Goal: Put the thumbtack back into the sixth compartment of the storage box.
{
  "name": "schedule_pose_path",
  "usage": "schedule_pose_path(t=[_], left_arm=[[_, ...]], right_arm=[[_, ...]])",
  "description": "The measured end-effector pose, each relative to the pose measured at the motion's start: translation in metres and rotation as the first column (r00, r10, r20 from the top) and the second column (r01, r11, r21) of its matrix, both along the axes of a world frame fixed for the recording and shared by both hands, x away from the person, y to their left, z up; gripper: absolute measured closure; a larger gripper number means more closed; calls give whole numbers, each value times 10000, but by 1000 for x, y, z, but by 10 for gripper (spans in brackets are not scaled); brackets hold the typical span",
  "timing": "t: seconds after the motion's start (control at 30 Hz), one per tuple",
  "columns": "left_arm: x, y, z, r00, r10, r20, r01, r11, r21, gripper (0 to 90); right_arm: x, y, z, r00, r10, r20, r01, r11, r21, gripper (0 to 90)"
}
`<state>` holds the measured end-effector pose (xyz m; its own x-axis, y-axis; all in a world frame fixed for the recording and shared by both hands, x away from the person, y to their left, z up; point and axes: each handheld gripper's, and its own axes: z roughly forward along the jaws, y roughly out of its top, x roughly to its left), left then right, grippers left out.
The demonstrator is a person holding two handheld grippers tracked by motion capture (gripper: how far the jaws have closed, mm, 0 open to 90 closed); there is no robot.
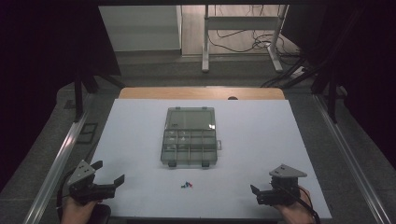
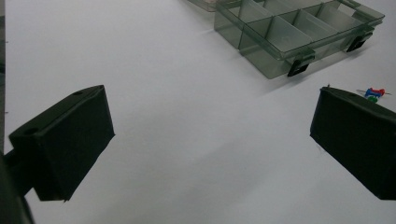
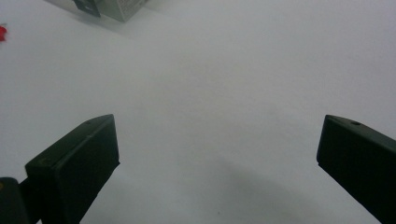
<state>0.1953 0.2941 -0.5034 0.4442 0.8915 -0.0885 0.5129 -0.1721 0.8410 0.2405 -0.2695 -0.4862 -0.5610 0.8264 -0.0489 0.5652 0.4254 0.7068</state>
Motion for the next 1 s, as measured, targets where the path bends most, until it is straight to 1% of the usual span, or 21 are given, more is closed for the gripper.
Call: schedule_pose_path(t=[0.2,0.23,0.27,0.3,0.33,0.4,0.67,0.7,0.8,0.93,0.97,1.0], left_arm=[[0,1,0,10000,22,11,-22,10000,-84,0],[0,1,0,10000,20,14,-20,10000,-76,0],[0,1,0,10000,16,12,-16,10000,-57,0],[0,0,0,10000,6,18,-6,10000,-38,0],[0,0,0,10000,-8,24,8,10000,-6,0],[0,-1,0,10000,-21,37,20,10000,32,0],[0,-2,0,10000,-79,34,79,9998,189,0],[0,-3,0,9999,-133,38,132,9996,262,0],[0,-3,0,9999,-148,51,146,9995,279,0],[0,-3,0,9999,-159,57,157,9995,278,0],[0,-3,0,9998,-170,61,168,9995,273,0],[0,-3,0,9998,-170,61,168,9995,273,0]], right_arm=[[2,9,5,9995,274,128,-274,9996,-29,0],[2,10,5,9994,319,94,-319,9995,-30,0],[4,14,6,9988,483,-1,-483,9988,-40,0],[4,14,6,9988,483,-1,-483,9988,-40,0],[6,18,6,9980,639,-30,-639,9979,-104,0],[7,21,6,9971,755,-14,-756,9970,-159,0],[13,33,9,9939,1096,-115,-1097,9940,-34,0],[15,38,10,9934,1114,-277,-1112,9938,70,0],[20,47,12,9910,1254,-478,-1246,9920,198,0],[23,57,14,9885,1403,-558,-1394,9900,208,0],[26,64,14,9881,1425,-574,-1416,9898,183,0],[26,64,14,9881,1425,-574,-1416,9898,183,0]])
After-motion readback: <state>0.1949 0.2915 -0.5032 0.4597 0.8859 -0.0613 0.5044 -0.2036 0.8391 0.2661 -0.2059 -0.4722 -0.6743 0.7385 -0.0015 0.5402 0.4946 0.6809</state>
